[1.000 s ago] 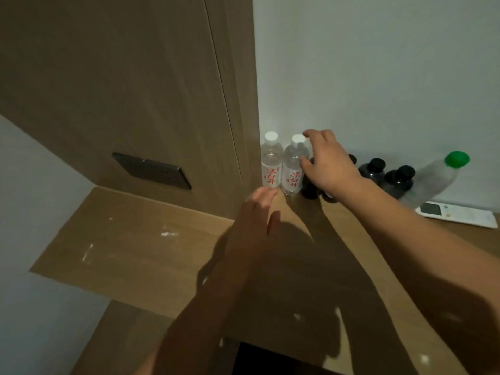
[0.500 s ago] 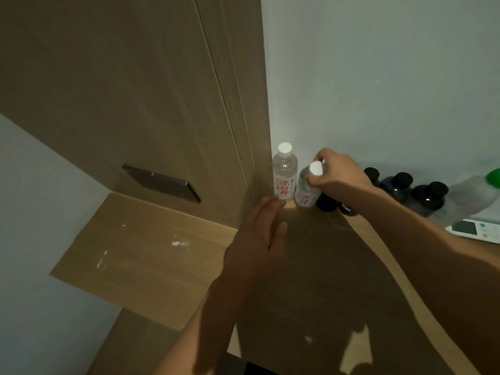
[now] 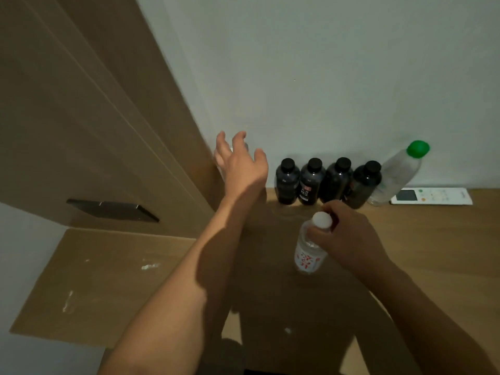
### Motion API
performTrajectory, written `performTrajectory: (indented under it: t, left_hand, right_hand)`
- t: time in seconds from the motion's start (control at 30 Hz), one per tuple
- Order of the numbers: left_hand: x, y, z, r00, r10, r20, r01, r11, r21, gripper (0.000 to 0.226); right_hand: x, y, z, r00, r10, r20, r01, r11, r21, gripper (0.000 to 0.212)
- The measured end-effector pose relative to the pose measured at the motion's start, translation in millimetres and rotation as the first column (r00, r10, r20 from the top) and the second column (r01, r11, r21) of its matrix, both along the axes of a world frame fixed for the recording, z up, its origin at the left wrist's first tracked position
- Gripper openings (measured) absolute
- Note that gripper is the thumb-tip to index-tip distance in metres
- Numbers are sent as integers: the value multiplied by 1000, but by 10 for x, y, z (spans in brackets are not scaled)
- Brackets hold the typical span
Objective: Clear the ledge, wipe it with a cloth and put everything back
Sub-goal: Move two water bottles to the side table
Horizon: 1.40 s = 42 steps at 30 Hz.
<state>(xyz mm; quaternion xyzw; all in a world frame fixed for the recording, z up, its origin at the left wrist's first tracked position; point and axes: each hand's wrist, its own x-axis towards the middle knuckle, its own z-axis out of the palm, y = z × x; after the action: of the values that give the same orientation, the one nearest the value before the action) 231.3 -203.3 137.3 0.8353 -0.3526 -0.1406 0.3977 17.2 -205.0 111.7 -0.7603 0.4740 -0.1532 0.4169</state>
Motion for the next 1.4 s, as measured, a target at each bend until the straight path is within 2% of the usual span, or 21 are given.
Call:
performTrajectory:
  t: [0.1, 0.2, 0.3, 0.47, 0.6, 0.8, 0.93, 1.07, 1.2, 1.4]
  left_hand:
    - [75, -299, -175, 998, 66, 17, -68, 983, 169, 60]
    - [65, -388, -328, 991, 92, 92, -111, 967, 229, 61]
    - [65, -336, -420, 984, 101, 147, -135, 959, 249, 50]
    - [13, -156, -488, 980, 74, 185, -102, 984, 147, 36]
    - [-69, 56, -464, 986, 10, 167, -17, 999, 42, 38]
    - [-621, 376, -90, 979, -22, 203, 67, 974, -217, 41]
    - [-1163, 514, 112, 979, -175, 105, 198, 936, -291, 39]
    - [-1768, 581, 231, 918, -396, 28, 392, 893, -222, 36]
    - [-2451, 675, 285, 817, -552, 168, 577, 782, -237, 35]
    - [-3729, 815, 448, 691, -672, 267, 723, 651, -230, 33]
  right_hand:
    - [-85, 19, -55, 999, -42, 2, 42, 999, -8, 28]
    - [-133, 34, -92, 997, -76, 3, 76, 997, -13, 31]
    - [-179, 35, -94, 994, -104, 24, 105, 994, -36, 30]
    - [-205, 37, -95, 992, -128, 18, 128, 991, -26, 28]
    - [-279, 102, -111, 987, -153, 41, 154, 988, -7, 29]
    - [-564, 186, -30, 967, -236, 94, 238, 971, -9, 30]
    - [-940, 282, 53, 937, -330, 114, 335, 942, -29, 30]
    - [-1504, 429, 178, 885, -449, 125, 457, 888, -47, 24]
    - [-2240, 661, 314, 807, -572, 146, 583, 811, -45, 24]
    - [-3577, 1143, 488, 672, -727, 145, 731, 681, 28, 26]
